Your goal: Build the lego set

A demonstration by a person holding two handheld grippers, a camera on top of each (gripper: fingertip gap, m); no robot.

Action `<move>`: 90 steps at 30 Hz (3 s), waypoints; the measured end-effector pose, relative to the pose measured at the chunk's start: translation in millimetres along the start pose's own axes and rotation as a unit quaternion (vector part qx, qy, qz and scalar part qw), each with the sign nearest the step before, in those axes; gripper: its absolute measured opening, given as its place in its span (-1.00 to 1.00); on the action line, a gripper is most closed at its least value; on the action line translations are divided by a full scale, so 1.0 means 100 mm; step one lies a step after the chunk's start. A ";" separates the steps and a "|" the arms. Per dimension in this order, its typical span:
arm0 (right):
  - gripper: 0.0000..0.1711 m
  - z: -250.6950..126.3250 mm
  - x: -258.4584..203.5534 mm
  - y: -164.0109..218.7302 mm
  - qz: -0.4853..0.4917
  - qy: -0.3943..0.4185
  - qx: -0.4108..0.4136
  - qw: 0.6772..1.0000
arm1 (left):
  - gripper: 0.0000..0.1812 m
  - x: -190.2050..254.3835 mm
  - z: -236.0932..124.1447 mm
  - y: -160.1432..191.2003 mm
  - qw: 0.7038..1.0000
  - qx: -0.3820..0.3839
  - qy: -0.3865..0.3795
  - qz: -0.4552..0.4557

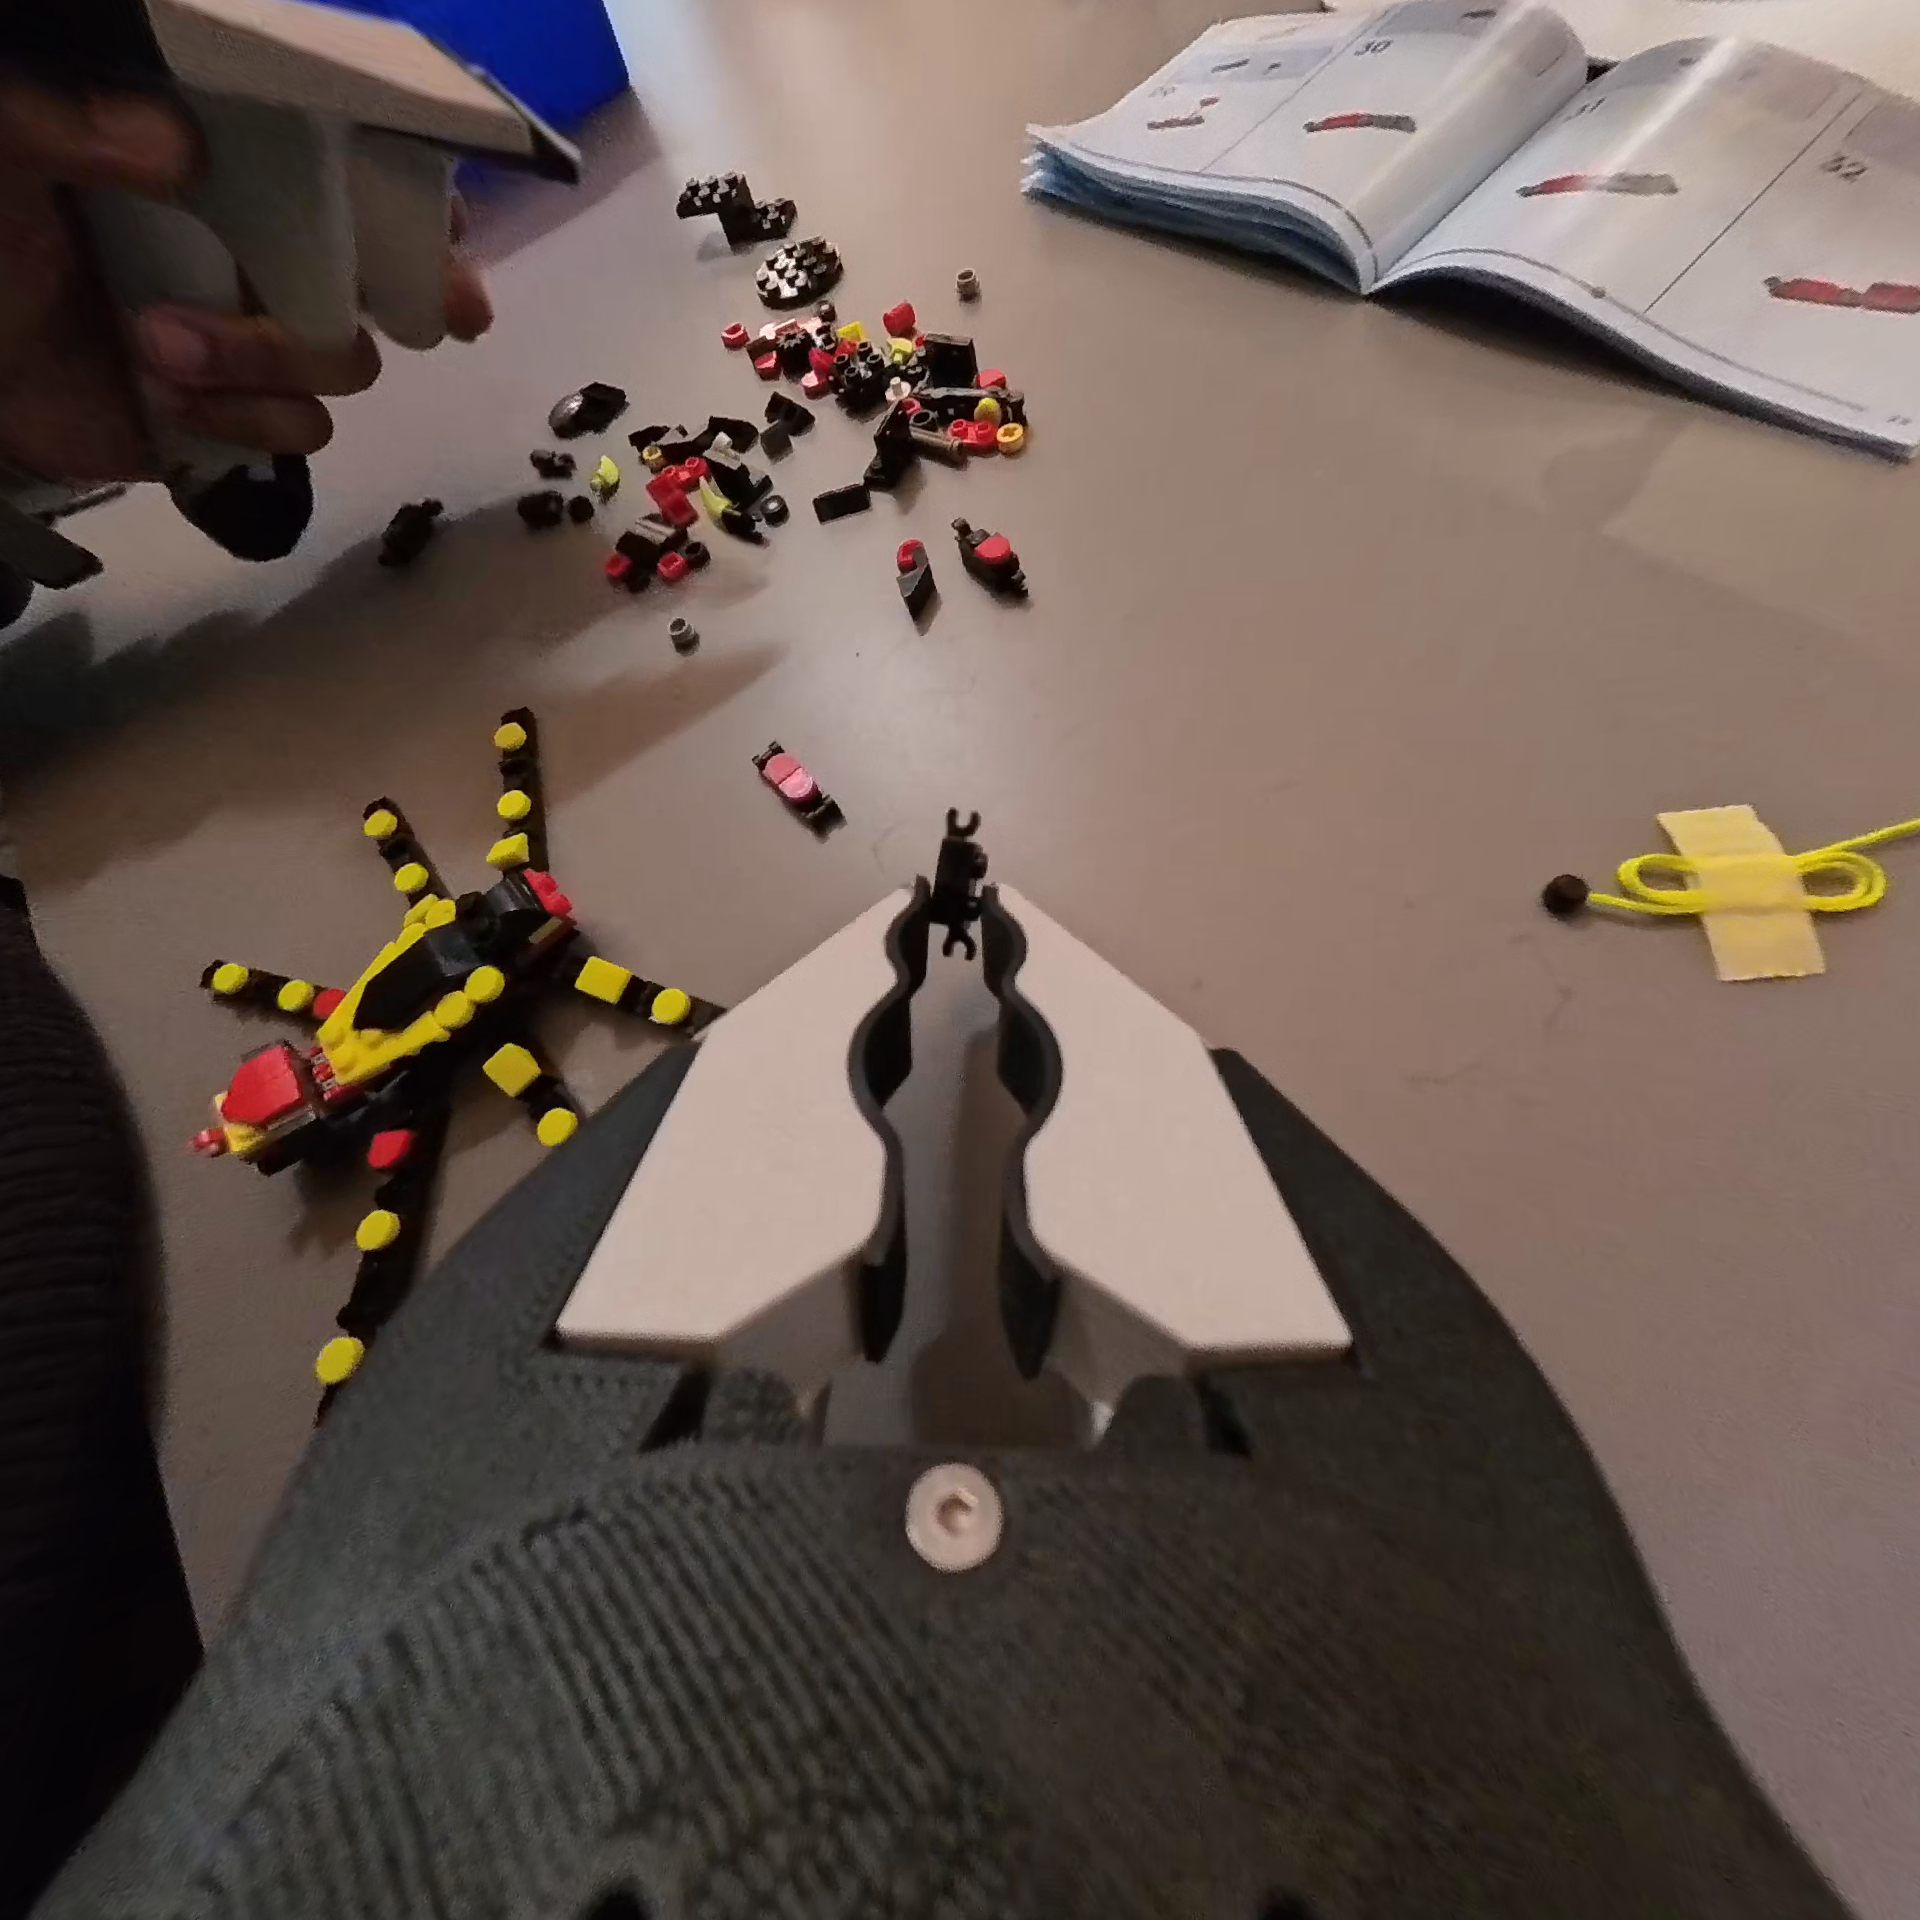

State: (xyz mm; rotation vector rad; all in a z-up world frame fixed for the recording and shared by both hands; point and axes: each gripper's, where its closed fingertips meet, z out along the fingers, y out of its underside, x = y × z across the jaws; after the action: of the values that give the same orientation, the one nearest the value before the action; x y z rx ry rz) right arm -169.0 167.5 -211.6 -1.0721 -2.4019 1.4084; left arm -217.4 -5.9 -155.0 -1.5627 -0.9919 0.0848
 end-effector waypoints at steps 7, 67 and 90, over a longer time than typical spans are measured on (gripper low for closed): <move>-0.91 -0.12 -0.05 -0.24 -0.001 0.002 0.076 0.997 | -0.92 0.76 0.17 0.35 0.991 -0.069 0.112 0.016; -0.91 -0.17 -0.89 -0.59 -0.098 -0.076 0.158 0.980 | -0.92 1.26 0.16 0.35 0.988 0.003 0.132 0.073; -0.92 -0.33 0.11 -0.47 -0.002 0.044 0.158 0.986 | -0.83 0.81 0.19 0.19 0.986 0.013 0.134 -0.096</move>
State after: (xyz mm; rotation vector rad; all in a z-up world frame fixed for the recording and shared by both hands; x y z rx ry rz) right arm -185.2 183.0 -157.6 -1.0237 -2.0292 1.6335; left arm -166.4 60.9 -138.2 -1.4042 -0.9176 -0.2404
